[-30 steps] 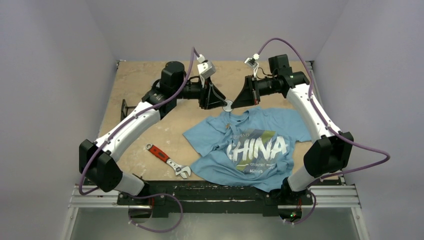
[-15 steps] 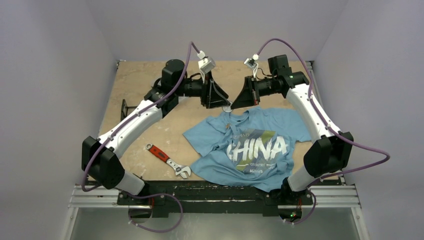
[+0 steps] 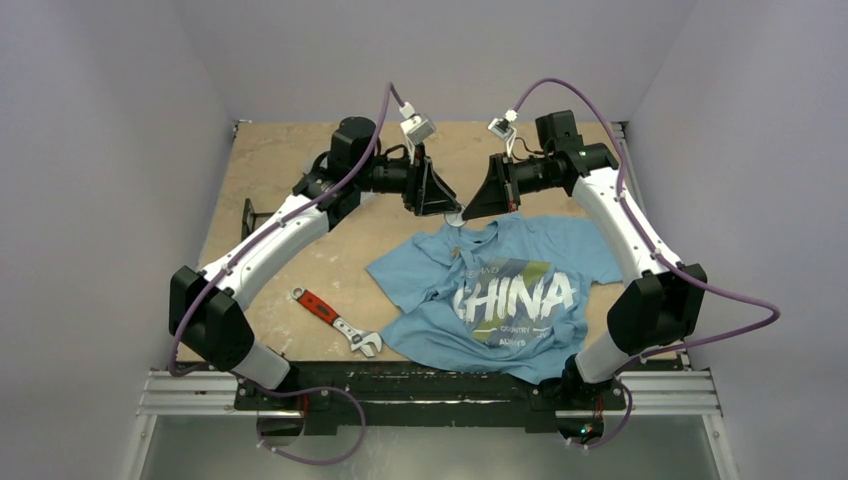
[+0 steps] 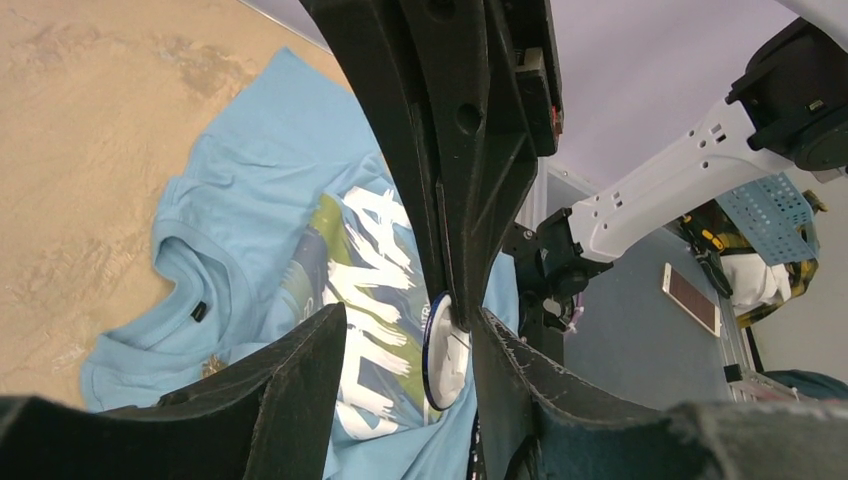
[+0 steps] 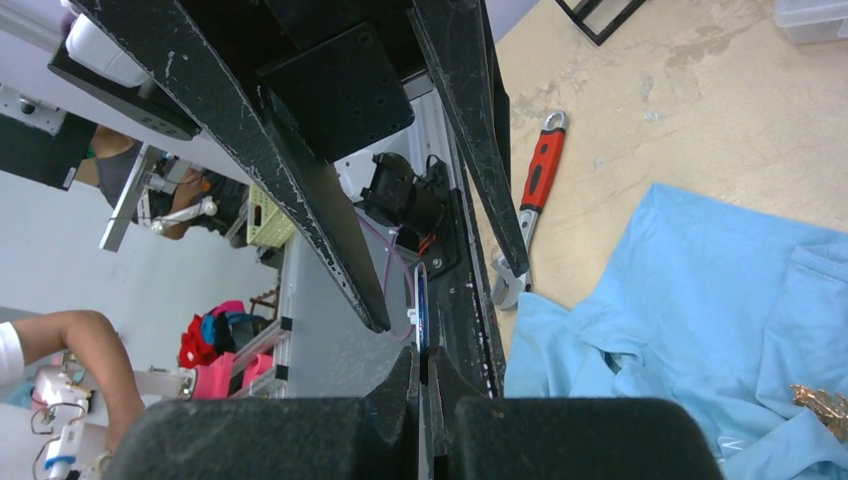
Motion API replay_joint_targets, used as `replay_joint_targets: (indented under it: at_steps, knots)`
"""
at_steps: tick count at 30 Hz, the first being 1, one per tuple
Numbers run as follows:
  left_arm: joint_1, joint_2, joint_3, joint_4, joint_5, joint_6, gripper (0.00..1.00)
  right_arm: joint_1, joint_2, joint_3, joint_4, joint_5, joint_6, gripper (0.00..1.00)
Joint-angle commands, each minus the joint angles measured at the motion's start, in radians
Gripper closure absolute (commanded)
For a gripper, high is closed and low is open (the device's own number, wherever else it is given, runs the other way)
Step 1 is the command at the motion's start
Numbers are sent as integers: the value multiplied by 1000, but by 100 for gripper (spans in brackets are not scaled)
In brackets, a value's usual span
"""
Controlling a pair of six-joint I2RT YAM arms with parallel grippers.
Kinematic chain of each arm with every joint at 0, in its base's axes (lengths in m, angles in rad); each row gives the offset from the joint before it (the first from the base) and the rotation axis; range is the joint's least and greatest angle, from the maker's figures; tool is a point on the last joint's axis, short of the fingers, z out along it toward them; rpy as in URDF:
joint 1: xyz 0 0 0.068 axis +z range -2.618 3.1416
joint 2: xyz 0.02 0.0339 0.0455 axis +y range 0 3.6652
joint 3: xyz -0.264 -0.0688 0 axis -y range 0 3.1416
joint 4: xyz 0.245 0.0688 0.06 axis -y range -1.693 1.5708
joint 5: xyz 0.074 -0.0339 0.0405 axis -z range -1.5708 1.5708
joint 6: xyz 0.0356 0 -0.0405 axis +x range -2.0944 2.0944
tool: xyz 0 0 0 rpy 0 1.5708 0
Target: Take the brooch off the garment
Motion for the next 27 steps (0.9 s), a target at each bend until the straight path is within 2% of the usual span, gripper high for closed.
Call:
replay_joint_targets:
  at_steps: [1, 8, 19, 27]
  knots:
    - [2, -6, 38, -17, 13, 25, 52, 2, -24, 22, -2, -9, -15, 100]
    - [-11, -13, 36, -38, 10, 56, 51, 1, -26, 18, 12, -7, 0, 100]
    - [-17, -5, 58, -95, -35, 124, 55, 1, -29, 19, 17, -21, 5, 100]
    - [-17, -18, 63, -130, -74, 203, 64, 1, -26, 19, 23, -49, 5, 100]
